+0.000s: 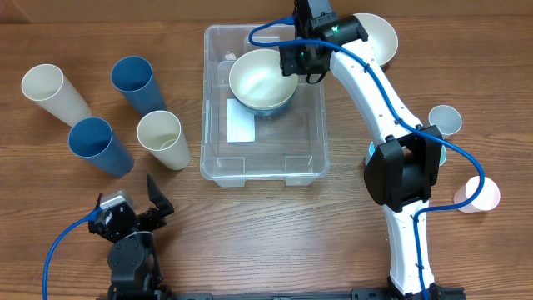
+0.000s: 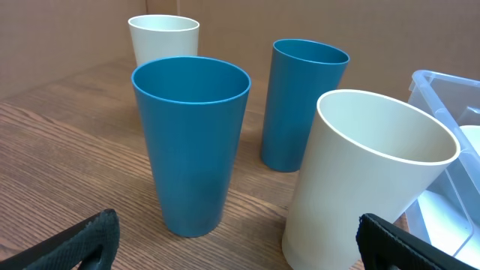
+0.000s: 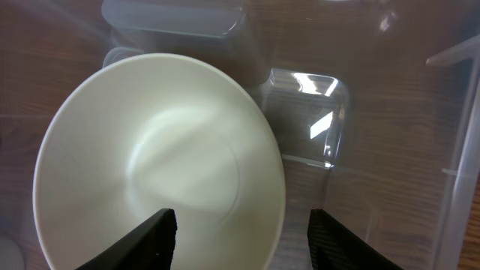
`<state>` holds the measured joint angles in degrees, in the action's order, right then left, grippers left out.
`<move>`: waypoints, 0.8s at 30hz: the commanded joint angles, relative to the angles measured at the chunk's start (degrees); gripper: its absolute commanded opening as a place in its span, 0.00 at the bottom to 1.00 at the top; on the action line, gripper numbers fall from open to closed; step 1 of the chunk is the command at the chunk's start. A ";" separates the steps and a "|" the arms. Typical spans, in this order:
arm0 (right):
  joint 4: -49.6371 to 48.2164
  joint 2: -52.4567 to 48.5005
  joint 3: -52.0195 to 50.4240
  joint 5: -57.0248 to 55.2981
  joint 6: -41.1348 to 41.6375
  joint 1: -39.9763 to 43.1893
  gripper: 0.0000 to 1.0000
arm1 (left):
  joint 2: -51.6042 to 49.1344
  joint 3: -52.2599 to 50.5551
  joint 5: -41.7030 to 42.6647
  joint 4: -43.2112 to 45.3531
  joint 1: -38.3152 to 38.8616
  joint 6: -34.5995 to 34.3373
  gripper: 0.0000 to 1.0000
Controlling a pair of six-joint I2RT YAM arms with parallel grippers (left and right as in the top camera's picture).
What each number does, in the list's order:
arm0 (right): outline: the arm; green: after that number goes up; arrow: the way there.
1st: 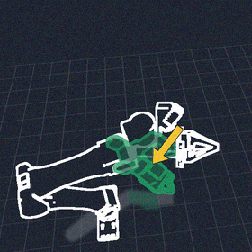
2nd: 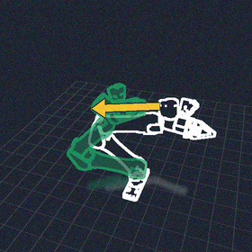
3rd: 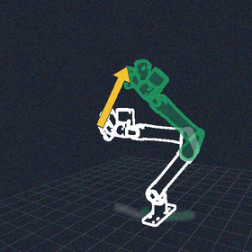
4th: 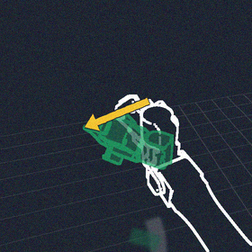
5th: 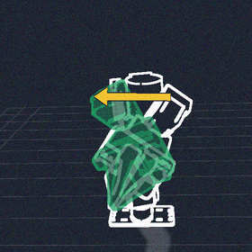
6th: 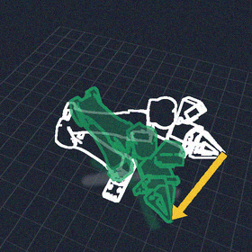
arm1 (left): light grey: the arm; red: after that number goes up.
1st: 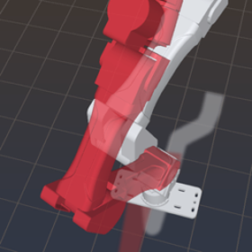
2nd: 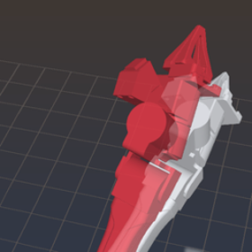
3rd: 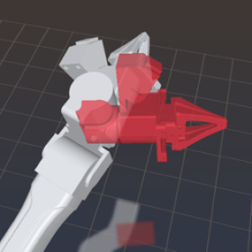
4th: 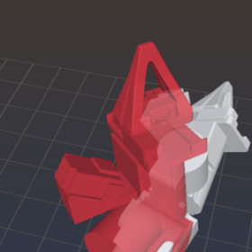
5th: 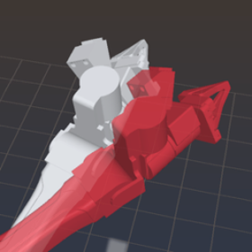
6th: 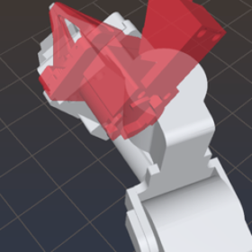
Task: Pack container
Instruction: 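Lower the cream bowl into the blue bowl and release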
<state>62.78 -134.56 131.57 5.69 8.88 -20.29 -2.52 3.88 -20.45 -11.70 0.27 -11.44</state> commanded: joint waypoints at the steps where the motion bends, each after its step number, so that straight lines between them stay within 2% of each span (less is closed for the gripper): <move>1: 1.95 -0.76 4.28 2.08 0.00 -0.22 0.58 | 0.28 -0.13 -1.09 0.02 -0.26 1.16 1.00; 6: 10.97 -0.50 18.64 2.21 -0.59 -0.17 0.58 | 0.28 -0.13 -1.09 0.00 -0.26 1.16 1.00; 11: 17.92 -0.50 31.36 -4.42 0.83 3.67 0.61 | 0.28 -0.13 -1.09 0.00 -0.26 1.16 1.00; 18: 18.14 -1.38 29.22 -5.46 8.11 15.50 0.61 | 0.28 -0.13 -1.09 0.00 -0.26 1.16 1.00; 24: 10.88 -1.88 19.41 -5.46 10.95 21.05 0.63 | 0.28 -0.13 -1.09 0.00 -0.26 1.16 1.00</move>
<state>76.53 -135.44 156.33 0.86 17.17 0.60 -2.52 3.88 -20.45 -11.70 0.27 -11.44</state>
